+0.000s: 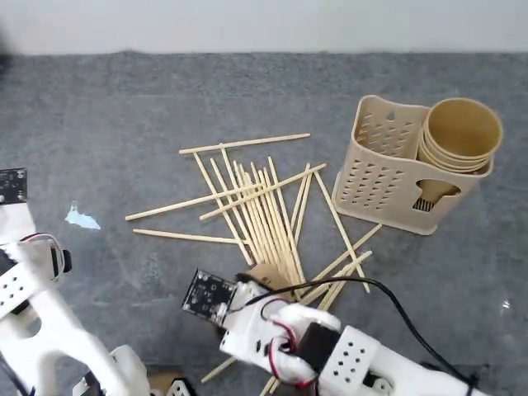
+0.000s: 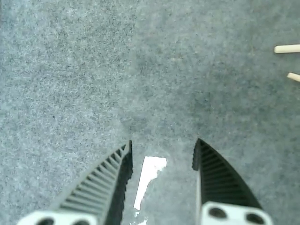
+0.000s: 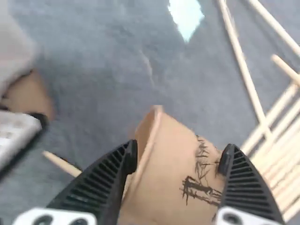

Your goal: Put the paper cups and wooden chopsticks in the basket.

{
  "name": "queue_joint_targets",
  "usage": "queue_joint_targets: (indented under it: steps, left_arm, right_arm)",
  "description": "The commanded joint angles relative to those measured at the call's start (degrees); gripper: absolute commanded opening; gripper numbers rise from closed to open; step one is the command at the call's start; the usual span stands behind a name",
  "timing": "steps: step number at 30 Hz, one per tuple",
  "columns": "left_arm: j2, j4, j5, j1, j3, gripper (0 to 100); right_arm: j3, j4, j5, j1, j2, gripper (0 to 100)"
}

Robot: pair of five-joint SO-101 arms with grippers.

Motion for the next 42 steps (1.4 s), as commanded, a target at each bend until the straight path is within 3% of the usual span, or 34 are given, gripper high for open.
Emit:
queue_joint_targets:
  steps: [1,6,13,22,28,31,42]
  left_arm:
    - [-0.79,-1.05,0.53,-0.18,-0.57,21]
    - [-0.79,-1.05,0.53,-0.18,-0.57,21]
    - [-0.79,-1.05,0.53,-0.09,-0.57,21]
    - [-0.79,-1.05,0.53,-0.09,-0.57,21]
    - [-0.79,-1.05,0.53,-0.09,-0.57,21]
    - [-0.79,-1.05,0.53,-0.09,-0.57,21]
    - [-0.79,-0.97,0.53,-0.09,-0.48,21]
  right_arm:
    - [-0.79,1.01,4.13,5.32,-1.01,28.5]
    - [-0.79,1.01,7.65,10.86,-2.15,27.5]
    - [-0.79,0.92,15.65,14.90,-14.02,0.1]
    - [-1.41,2.86,16.62,23.69,-25.98,0.8]
    - [-10.64,7.87,13.98,31.25,-26.33,0.8]
    - [-16.09,7.87,10.99,35.47,-26.24,0.8]
    - [-24.70,4.26,10.99,50.51,-25.80,0.8]
